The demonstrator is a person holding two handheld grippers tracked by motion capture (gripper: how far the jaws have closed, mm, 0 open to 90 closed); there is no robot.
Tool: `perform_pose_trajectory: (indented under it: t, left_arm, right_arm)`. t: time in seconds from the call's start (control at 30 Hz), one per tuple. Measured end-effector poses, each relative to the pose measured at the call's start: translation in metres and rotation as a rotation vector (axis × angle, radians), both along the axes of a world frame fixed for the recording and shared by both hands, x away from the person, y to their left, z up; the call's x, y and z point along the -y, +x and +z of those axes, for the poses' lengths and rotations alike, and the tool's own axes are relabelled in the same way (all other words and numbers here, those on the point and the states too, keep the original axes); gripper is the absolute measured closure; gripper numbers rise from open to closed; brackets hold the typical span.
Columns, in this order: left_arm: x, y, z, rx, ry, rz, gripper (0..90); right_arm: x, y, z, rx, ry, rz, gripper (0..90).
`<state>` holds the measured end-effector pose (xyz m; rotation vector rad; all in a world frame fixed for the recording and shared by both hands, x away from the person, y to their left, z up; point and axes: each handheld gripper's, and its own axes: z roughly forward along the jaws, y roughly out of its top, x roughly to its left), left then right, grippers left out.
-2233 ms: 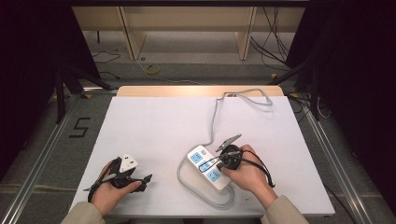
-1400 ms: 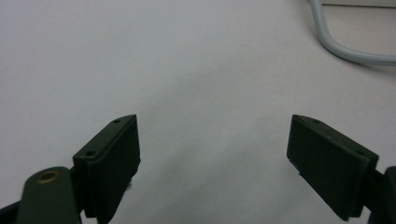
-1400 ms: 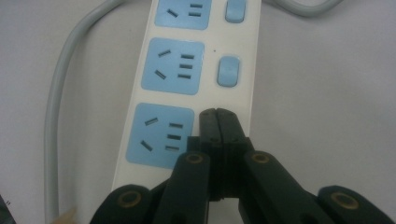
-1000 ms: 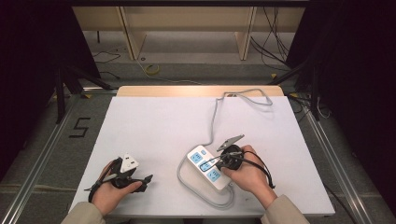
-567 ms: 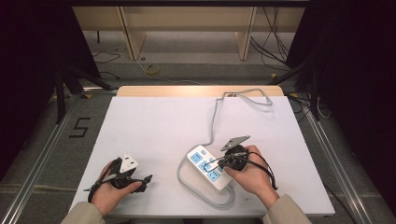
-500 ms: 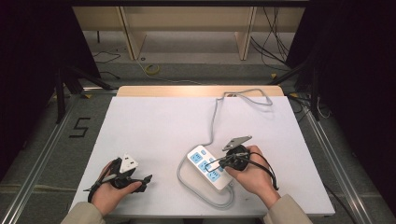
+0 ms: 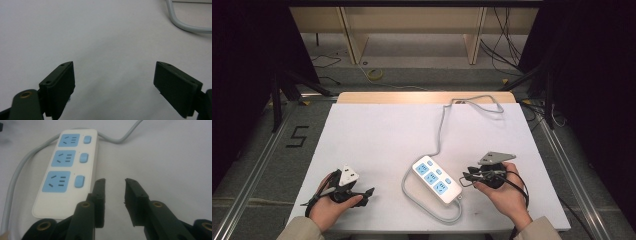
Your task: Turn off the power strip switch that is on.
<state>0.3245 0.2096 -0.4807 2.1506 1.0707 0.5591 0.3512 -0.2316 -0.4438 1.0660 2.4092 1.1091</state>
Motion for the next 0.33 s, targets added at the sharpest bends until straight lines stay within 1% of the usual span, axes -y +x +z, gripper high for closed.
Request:
perform_pose_trajectory:
  t: [0.07, 0.1, 0.2, 0.23, 0.33]
  left_arm:
    - [0.000, 0.000, 0.000, 0.002, 0.001, -0.004, 16.7]
    - [0.000, 0.000, 0.000, 0.003, 0.000, -0.005, 16.6]
    - [0.000, 0.000, 0.000, 0.005, 0.000, -0.001, 16.6]
    - [0.000, 0.000, 0.000, 0.005, 0.001, 0.000, 16.6]
    - [0.000, 0.000, 0.000, 0.007, -0.003, -0.001, 16.6]
  right_arm:
    - [0.007, -0.005, -0.004, 0.004, 0.026, -0.004, 64.7]
    - [0.010, -0.007, -0.005, 0.009, 0.038, -0.016, 63.6]
    - [0.016, -0.014, -0.008, 0.022, 0.069, -0.030, 59.9]
    - [0.017, -0.016, -0.009, 0.032, 0.080, -0.033, 58.2]
    - [0.019, -0.021, -0.009, 0.067, 0.089, -0.030, 54.1]
